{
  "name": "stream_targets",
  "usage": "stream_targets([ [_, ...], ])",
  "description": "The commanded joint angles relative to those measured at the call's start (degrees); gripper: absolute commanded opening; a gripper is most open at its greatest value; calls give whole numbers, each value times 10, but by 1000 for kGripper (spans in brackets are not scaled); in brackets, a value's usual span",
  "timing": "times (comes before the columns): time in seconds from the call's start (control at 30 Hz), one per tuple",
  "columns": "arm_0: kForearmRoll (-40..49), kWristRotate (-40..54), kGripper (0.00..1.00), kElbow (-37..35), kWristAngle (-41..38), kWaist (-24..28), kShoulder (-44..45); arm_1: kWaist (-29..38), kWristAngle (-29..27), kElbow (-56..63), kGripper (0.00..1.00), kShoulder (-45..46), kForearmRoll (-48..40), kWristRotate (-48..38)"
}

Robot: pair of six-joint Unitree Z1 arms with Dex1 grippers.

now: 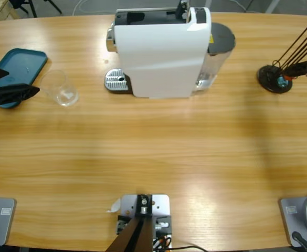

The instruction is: Pour coffee

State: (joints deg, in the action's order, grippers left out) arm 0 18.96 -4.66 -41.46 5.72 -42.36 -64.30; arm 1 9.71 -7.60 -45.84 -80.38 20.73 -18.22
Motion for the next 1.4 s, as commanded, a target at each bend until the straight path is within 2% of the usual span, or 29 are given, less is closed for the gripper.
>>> stream_targets([
  [0.03, -10, -8, 996, 24, 8, -7, -15, -23, -8, 20, 720, -41, -28, -8],
  [0.2, -12, -9, 996, 24, 8, -7, -18, -35, -9, 24, 716, -51, -47, -8],
  [0.5, -13, -10, 996, 24, 8, -7, -21, -43, -11, 35, 632, -72, -66, -20],
  [1.33, -15, -10, 996, 24, 8, -7, -26, -46, -7, 52, 632, -116, -126, -26],
  [1.4, -15, -10, 996, 24, 8, -7, -26, -46, -7, 53, 603, -116, -127, -26],
])
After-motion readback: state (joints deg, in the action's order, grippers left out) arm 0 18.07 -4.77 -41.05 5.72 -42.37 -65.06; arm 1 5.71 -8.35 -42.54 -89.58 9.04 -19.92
